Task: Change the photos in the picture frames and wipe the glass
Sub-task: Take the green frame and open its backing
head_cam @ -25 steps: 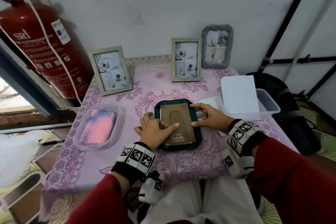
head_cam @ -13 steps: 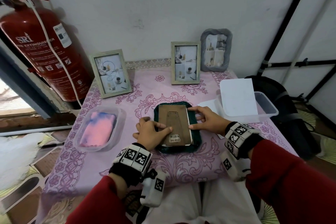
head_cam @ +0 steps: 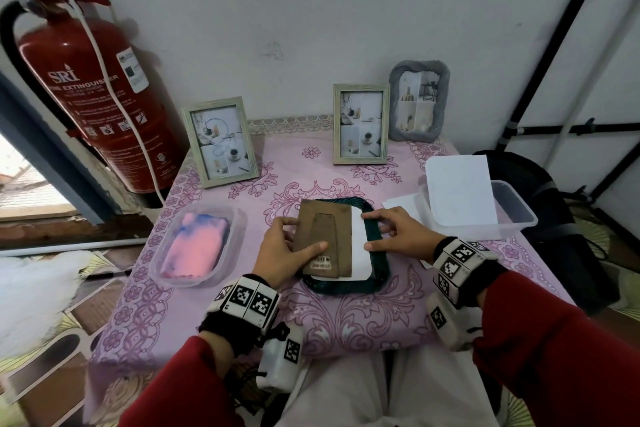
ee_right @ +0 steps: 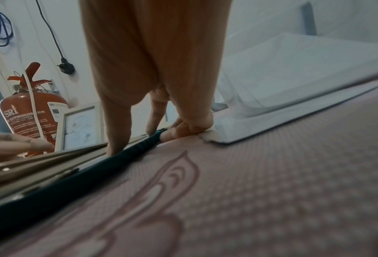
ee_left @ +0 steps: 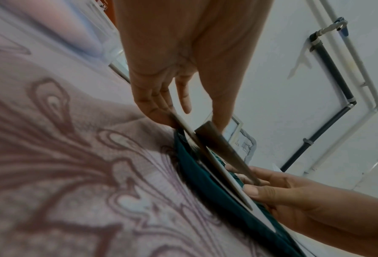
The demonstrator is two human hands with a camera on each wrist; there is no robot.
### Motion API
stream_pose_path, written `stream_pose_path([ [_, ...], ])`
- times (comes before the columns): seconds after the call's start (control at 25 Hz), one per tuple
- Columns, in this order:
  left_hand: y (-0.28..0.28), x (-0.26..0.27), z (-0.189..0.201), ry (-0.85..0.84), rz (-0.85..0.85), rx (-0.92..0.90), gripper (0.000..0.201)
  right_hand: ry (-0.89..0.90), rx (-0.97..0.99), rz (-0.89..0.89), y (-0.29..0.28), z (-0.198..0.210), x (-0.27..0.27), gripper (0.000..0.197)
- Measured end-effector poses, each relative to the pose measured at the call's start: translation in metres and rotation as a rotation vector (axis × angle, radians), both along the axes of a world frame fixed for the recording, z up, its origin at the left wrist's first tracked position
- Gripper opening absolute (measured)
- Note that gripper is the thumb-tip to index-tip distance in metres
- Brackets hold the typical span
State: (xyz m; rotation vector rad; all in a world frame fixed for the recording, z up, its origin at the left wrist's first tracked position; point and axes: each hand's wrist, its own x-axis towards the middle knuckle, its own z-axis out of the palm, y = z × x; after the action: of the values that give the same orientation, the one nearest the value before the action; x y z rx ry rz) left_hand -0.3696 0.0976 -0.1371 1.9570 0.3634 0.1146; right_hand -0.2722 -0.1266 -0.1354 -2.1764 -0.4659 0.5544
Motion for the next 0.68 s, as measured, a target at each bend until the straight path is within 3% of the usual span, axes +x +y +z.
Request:
stream_pose_path([
  [0.12,0.003,-0.002,-0.003,0.028,-0.04,0.055,0.071,0.0,-0.002,0.003,0.0,0.0,0.001,0.062],
  [0.32,0.017,-0.01,-0.016,0.058,0.086,0.056,0.061,0.011,0.008,0.012,-0.002,-0.001,0.001,0.061],
  [0.4,0.019,-0.011,-0.017,0.045,0.123,0.097,0.067,0.023,0.012,0.012,-0.002,-0.001,0.002,0.06],
  [0.52,0.01,-0.011,-0.008,-0.019,0.051,0.134,0.082,0.03,0.013,0.009,-0.003,-0.001,0.002,0.06],
  [0.68,-0.002,-0.002,-0.007,0.012,-0.184,0.3,0.072,0.029,0.016,0.006,-0.002,-0.002,0.002,0.061],
])
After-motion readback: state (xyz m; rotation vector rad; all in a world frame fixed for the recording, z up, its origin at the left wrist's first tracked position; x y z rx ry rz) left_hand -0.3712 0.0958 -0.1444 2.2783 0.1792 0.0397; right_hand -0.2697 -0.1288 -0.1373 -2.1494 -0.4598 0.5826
